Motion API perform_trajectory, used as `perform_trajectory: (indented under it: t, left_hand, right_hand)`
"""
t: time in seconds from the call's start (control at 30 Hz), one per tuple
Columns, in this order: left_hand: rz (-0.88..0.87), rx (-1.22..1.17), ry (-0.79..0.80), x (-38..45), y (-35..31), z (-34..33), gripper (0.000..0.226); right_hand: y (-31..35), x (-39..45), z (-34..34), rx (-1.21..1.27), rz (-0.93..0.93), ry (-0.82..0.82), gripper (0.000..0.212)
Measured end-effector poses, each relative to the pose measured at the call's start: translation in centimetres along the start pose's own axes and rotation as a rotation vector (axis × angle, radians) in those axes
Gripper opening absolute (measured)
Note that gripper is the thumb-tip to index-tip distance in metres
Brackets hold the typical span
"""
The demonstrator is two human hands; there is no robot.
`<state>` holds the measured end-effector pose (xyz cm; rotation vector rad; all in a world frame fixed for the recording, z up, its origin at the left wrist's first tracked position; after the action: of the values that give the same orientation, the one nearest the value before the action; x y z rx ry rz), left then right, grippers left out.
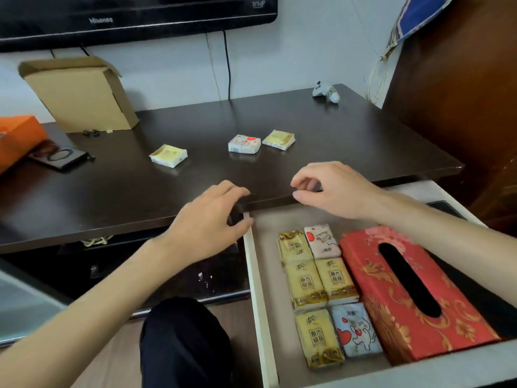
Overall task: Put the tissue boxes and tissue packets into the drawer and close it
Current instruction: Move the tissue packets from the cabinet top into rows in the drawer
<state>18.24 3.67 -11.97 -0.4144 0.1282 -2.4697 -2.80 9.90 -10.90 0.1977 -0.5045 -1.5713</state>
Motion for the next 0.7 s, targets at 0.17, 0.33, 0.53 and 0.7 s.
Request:
perform_trajectory:
  t: [0.17,0.33,0.53,0.7]
  left_hand:
    - [0.176,0.024,-0.047,3.0,6.5,3.4,0.051]
    - [0.403,0.06,-0.021,6.7,14.4,4.3,0.051]
    - [0.641,0.051,0.108,9.4,21.2,2.1,0.06]
    - [0.671,0.022,0.14,9.7,23.0,0.4,0.051]
  right_hand:
    - [1.9,8.4,-0.7,0.078,0.0,-0.023,0.017]
    - [0.7,15.5,-2.2,-0.185,-0.036,-0.014,0.029]
    - [-5.0,19.3,-2.7,-0.268,-0.272,0.073,0.049]
    - [-6.3,19.2,-3.3,-0.308,-0.315,0.095,0.055]
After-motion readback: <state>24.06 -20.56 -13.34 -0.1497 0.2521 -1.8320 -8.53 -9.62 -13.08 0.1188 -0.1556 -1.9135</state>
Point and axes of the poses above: each hand's wrist, its own x-axis towards the middle knuckle, its own z-axis out of the back of the hand, y = z × x, the point moved 7 cm from there along x, towards the middle knuckle, and after that the axes turned 1 degree about z, right-handed, at the moved point
